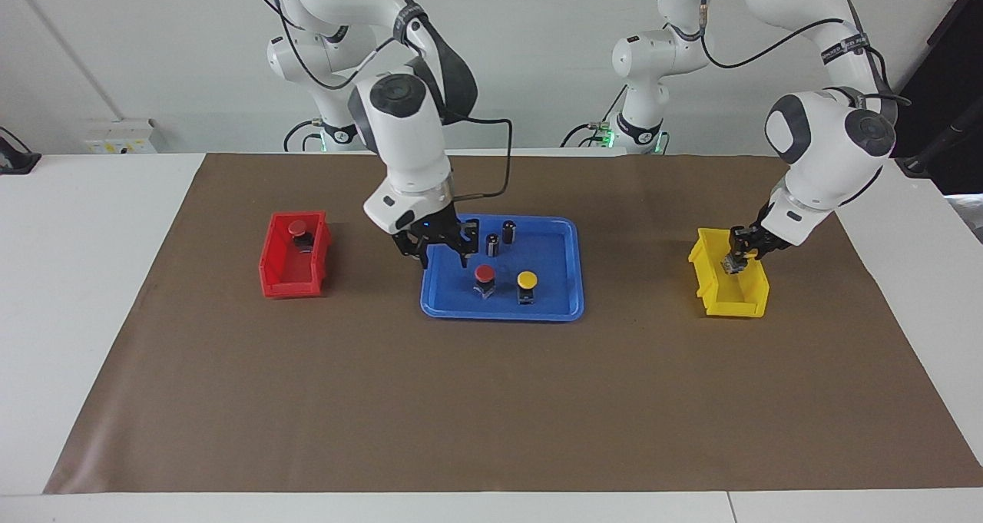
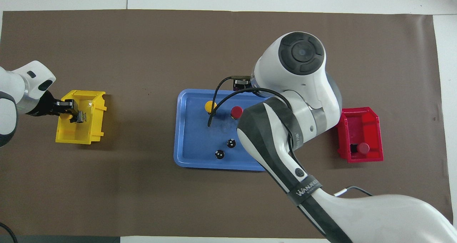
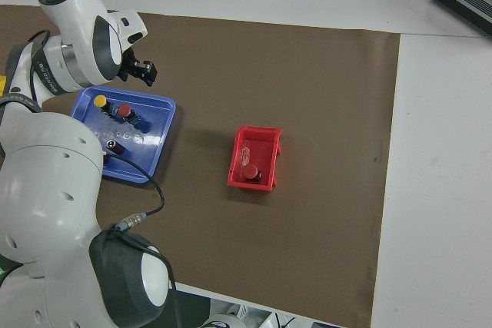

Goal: Sort red and yellow buttons by color
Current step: 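Release the yellow button in the yellow bin while the right gripper reaches red, then grasp the second red button on the blue tray with the right gripper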

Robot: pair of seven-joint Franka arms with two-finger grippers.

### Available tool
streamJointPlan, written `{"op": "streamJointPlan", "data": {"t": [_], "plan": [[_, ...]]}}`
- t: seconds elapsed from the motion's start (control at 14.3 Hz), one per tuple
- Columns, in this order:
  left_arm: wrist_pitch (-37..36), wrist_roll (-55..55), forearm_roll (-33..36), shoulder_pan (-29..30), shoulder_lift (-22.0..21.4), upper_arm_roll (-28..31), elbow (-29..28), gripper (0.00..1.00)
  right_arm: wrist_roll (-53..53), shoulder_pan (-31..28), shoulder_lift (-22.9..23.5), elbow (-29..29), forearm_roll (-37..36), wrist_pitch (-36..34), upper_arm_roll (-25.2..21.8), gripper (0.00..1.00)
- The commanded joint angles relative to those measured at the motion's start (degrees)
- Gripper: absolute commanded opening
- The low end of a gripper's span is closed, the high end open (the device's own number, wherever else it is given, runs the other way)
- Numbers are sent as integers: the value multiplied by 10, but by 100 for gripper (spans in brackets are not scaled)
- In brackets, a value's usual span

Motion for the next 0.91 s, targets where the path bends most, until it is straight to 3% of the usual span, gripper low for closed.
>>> {"op": "streamJointPlan", "data": {"t": [0.0, 0.84], "plan": [[15, 5, 14, -2, -6, 1, -25, 1, 21, 14, 43, 29, -16, 41, -3, 72], [58, 27, 17, 18, 11, 1, -53, 1, 25, 38, 23, -84, -13, 108, -2, 66]]}}
